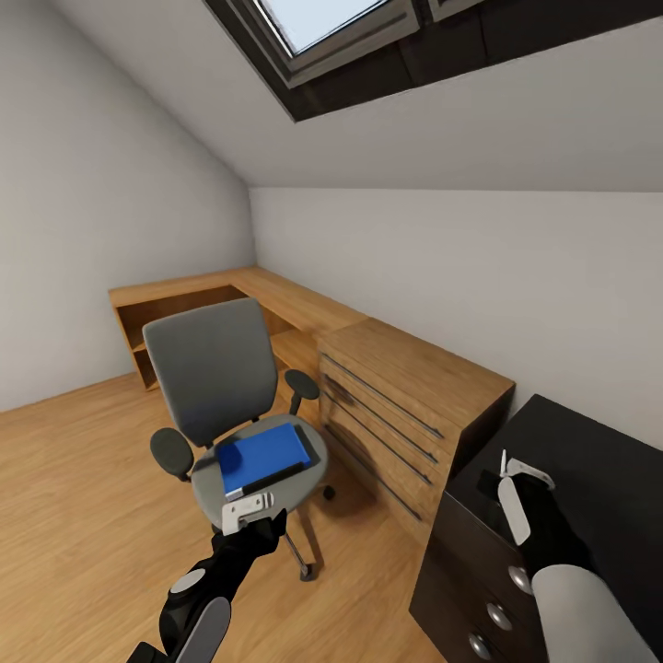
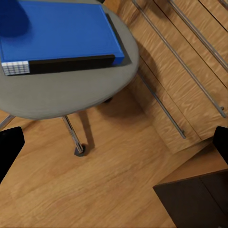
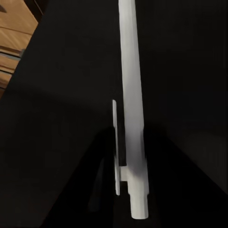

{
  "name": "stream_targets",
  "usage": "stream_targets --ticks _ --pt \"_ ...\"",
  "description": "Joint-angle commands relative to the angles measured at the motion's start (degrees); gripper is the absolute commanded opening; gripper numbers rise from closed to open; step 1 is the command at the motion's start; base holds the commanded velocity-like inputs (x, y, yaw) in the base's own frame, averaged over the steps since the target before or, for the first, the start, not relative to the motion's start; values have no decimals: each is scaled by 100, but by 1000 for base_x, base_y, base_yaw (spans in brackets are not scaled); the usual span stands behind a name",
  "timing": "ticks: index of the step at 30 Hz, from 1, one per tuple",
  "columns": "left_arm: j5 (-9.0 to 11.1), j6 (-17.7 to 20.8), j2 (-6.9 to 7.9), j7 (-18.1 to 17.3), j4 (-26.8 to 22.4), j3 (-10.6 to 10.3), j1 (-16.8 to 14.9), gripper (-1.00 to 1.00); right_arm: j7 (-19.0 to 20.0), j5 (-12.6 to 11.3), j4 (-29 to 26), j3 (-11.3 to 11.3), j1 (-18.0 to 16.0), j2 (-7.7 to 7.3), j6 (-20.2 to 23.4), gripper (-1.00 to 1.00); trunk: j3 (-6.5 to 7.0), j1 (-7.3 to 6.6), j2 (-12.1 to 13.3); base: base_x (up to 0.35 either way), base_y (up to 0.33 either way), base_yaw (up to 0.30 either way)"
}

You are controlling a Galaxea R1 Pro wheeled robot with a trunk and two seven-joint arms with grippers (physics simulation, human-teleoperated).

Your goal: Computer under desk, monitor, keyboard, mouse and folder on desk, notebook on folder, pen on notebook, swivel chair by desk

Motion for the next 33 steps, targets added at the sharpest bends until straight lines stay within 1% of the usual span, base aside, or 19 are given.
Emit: stream_targets --ticks 1,4,5,12,14,18,20,21,22,24,25,26,27,29,30,32,33 --pt "54 4 6 59 -8 -14 -6 100 -31 -67 42 1 -25 -8 -13 -100 -6 0 -4 0 0 0" --pt "55 5 3 59 -8 -14 -6 100 -32 -44 236 0 -102 -31 -81 -100 -6 0 -4 0 0 0" --pt "56 6 1 59 -8 -14 -6 100 -32 -42 256 0 -109 -33 -88 100 -6 0 -4 0 0 0" --pt "56 6 4 59 -5 -14 -6 100 -8 -50 234 0 -122 -37 -92 100 -6 0 -4 0 0 0" --pt "56 6 0 59 33 -14 -6 100 -3 -57 116 -3 -123 -30 -92 100 -6 0 -4 0 0 0" --pt "55 6 -2 59 67 -14 -6 100 -3 -75 -357 -18 -116 -13 -44 100 -6 0 -4 0 0 0" --pt "56 7 -2 59 89 -14 -6 100 -3 -104 -932 -24 -93 12 96 100 -6 0 -4 0 0 0" --pt "56 7 -2 59 92 -14 -6 100 -3 -108 -1036 -25 -88 25 129 100 -6 0 -4 0 0 0" --pt "56 7 -2 59 97 -14 -6 100 -6 -113 -1240 -25 -74 70 206 100 -6 0 -4 0 0 0" --pt "56 7 -2 59 102 -14 -6 100 -10 -111 -1679 -30 -11 220 442 100 -6 0 -4 0 0 0" --pt "56 7 -2 59 103 -14 -6 100 -10 -110 -1801 -31 18 262 518 100 -6 0 -4 0 0 0" --pt "56 7 -2 59 108 -14 -6 100 -11 -111 -2192 -33 147 371 741 100 -6 0 -4 0 0 0" --pt "56 7 -2 59 109 -14 -6 100 -11 -112 -2329 -32 203 402 805 100 -6 0 -4 0 0 0" --pt "56 7 -2 59 112 -14 -6 100 -12 -120 -2866 -26 465 520 974 100 -6 0 -4 0 0 0" --pt "56 7 -2 59 113 -14 -6 100 -12 -121 -2969 -24 525 552 998 100 -6 0 -4 0 0 0" --pt "57 4 -2 59 118 -14 -6 100 -14 -119 -3235 -20 677 695 1056 100 -6 0 -4 0 0 0" --pt "56 6 -2 59 120 -14 -6 100 -19 -122 -3390 13 760 824 1093 100 -6 0 -4 0 0 0"
